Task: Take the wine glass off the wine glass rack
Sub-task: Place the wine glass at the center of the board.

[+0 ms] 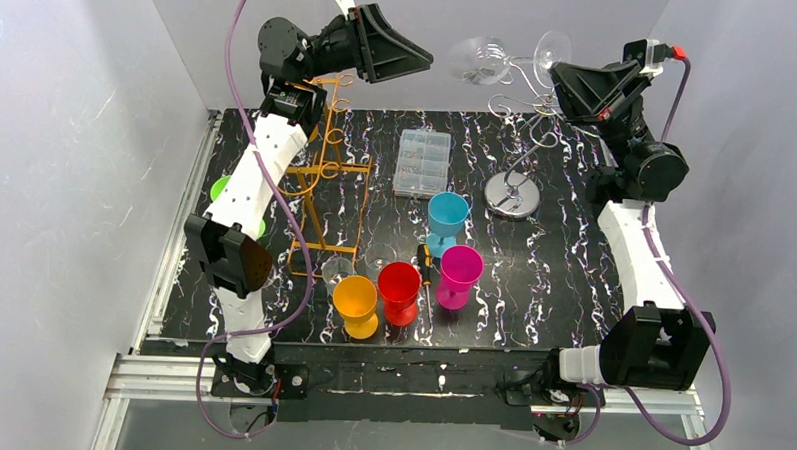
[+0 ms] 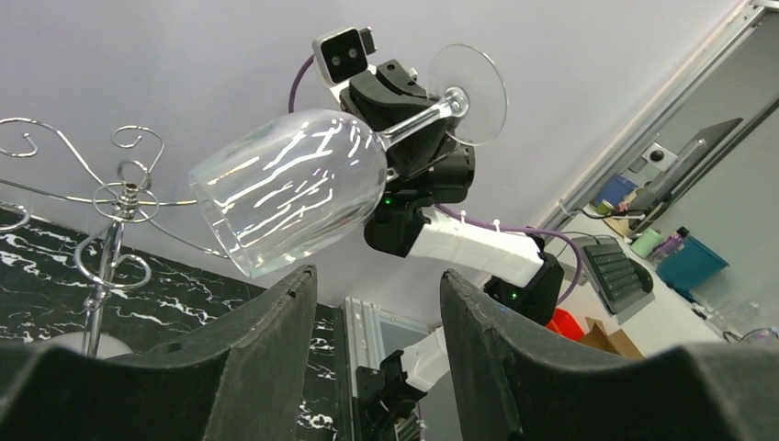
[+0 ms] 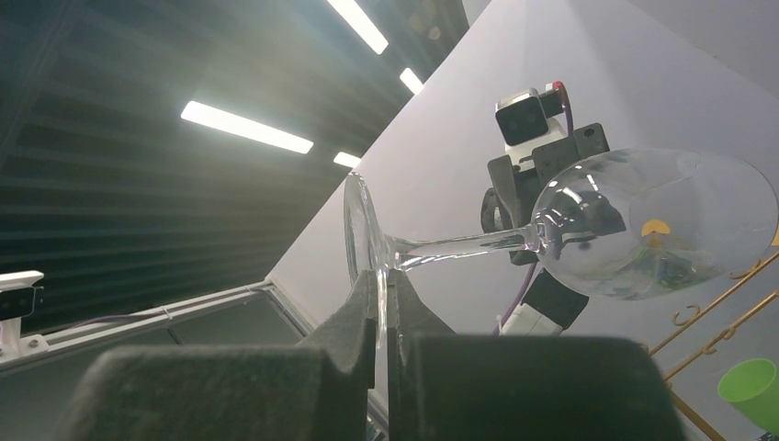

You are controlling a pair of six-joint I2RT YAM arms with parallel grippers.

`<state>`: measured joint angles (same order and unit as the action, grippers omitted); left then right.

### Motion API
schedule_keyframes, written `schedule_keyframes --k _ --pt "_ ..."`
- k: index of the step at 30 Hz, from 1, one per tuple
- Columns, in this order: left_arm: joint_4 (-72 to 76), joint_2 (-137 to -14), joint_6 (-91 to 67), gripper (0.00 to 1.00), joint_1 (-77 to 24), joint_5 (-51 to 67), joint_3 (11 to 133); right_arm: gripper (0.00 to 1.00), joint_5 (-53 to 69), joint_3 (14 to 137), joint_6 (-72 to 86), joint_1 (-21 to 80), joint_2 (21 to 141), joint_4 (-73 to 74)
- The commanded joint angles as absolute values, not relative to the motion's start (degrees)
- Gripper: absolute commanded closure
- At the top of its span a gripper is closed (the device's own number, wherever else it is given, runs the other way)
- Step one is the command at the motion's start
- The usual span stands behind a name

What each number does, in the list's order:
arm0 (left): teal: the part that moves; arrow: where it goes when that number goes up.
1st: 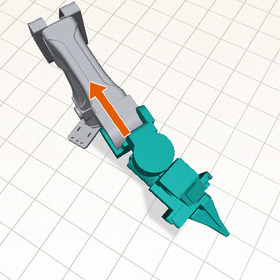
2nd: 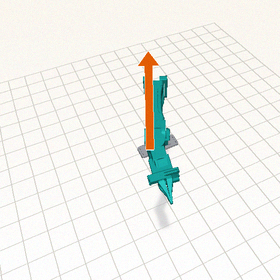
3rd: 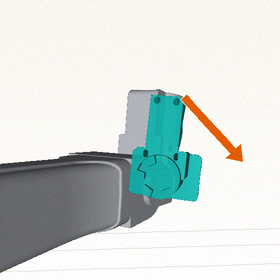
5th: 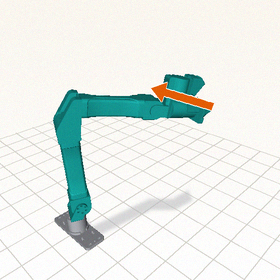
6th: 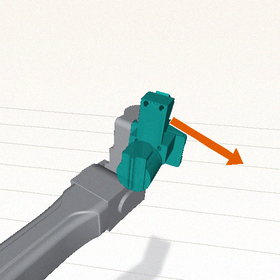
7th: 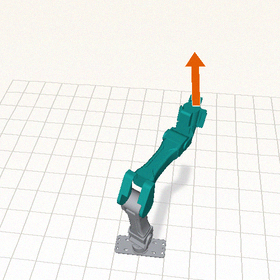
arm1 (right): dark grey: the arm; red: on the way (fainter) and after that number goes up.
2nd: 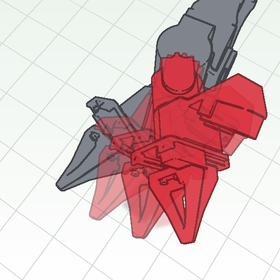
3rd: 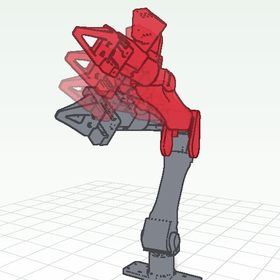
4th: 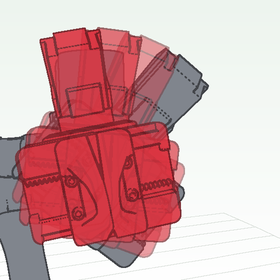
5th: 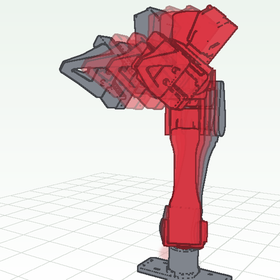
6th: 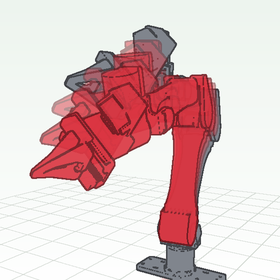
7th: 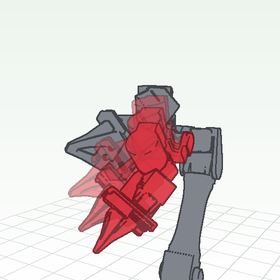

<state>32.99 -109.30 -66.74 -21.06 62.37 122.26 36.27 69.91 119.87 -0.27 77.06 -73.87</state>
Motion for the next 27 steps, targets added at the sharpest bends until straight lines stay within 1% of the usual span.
schedule_keyframes --k 1,7,27 --pt "37.1 -108.0 -68.7 0.50 -21.3 64.6 123.6 0.99 34.7 74.6 140.5 -0.1 74.7 -75.4" --pt "37.3 -108.7 -69.4 0.50 -21.3 64.3 123.6 0.99 35.2 76.8 139.7 2.0 74.5 -73.0" --pt "37.8 -110.9 -70.6 0.52 -23.7 63.7 125.6 0.99 35.1 78.4 140.2 2.8 73.7 -71.4"
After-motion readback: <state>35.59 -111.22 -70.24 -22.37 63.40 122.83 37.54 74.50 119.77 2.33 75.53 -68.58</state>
